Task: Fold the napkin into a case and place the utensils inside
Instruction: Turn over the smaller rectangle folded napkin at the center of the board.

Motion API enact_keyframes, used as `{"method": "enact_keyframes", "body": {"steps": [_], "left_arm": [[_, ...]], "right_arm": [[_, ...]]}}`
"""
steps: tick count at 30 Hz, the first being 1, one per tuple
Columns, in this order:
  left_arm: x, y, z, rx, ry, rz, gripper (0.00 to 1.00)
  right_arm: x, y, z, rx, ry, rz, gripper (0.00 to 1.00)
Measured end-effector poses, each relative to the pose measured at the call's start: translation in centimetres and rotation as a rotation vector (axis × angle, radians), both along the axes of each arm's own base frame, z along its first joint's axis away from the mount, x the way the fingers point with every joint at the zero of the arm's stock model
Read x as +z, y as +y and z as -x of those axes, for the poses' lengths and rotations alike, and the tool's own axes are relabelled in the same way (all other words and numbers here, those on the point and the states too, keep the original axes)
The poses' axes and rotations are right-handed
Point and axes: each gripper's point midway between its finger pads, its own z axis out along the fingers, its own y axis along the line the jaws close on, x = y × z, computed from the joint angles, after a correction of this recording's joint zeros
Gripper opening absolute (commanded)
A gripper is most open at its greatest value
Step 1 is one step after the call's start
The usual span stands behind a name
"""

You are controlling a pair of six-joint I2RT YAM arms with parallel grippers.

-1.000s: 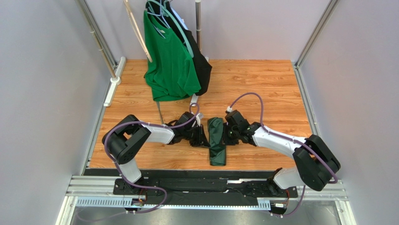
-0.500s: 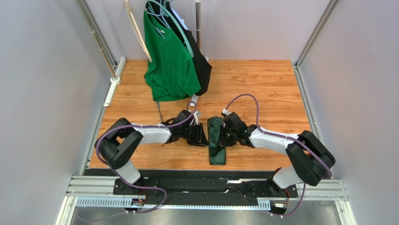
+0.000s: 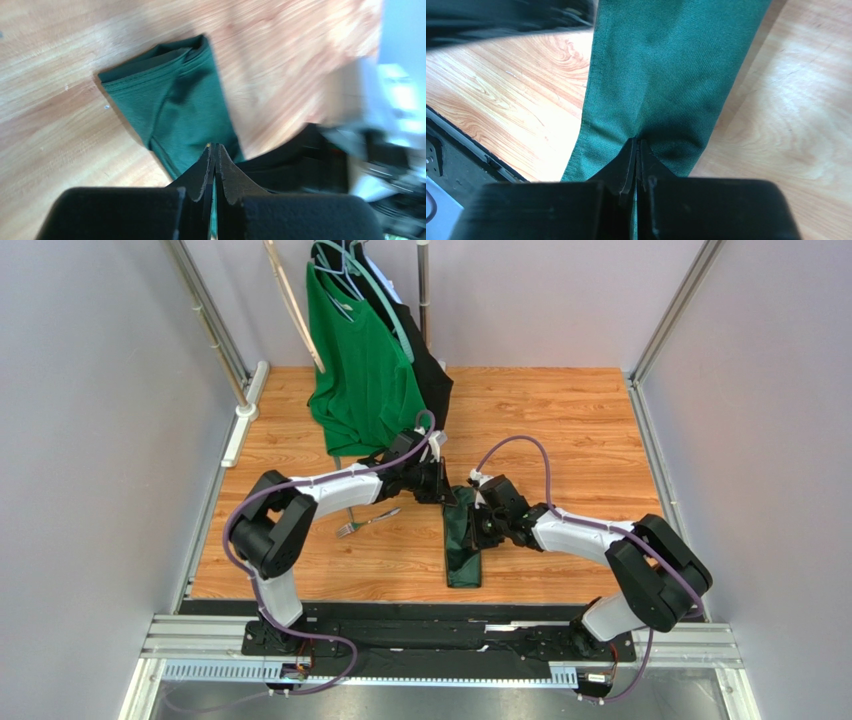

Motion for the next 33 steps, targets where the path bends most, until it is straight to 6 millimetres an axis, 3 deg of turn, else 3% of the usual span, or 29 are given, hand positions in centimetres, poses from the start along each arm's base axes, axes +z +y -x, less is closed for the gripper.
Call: {"method": "enact_keyframes", "body": {"steps": [9, 12, 16, 20, 26, 29, 33], "left_arm": [[-6.0, 0.5, 0.4, -0.009, 0.105, -0.107, 0.02], [-6.0, 0.0, -0.3, -0.01, 0.097, -0.104, 0.02], [-6.1, 0.0, -0.6, -0.002, 0.078, -0.119, 0.02], [-6.1, 0.1, -0.7, 0.002, 0.075, -0.124, 0.01], [-6.1, 0.0, -0.7, 0.011, 0.084, -0.12, 0.0], [-6.0, 0.0, -0.6, 0.016, 0.095, -0.113, 0.0], [-5.9, -0.1, -0.6, 0.025, 0.11, -0.105, 0.0]], "right_arm": [[0.0, -0.7, -0.7, 0.018, -0.003, -0.013, 0.0], [0.0, -0.9, -0.9, 0.018, -0.006, -0.008, 0.03], [0.4, -1.5, -0.7, 0.01, 0.002, 0.051, 0.32], [2.7, -1.4, -0.3, 0.012, -0.026, 0.103, 0.43], [6.6, 1.6, -0.1, 0.054, -0.11, 0.11, 0.54], [5.9, 2.7, 0.5, 0.067, -0.117, 0.16, 0.58], [3.3, 3.0, 1.8, 0.086, -0.105, 0.269, 0.6]]}}
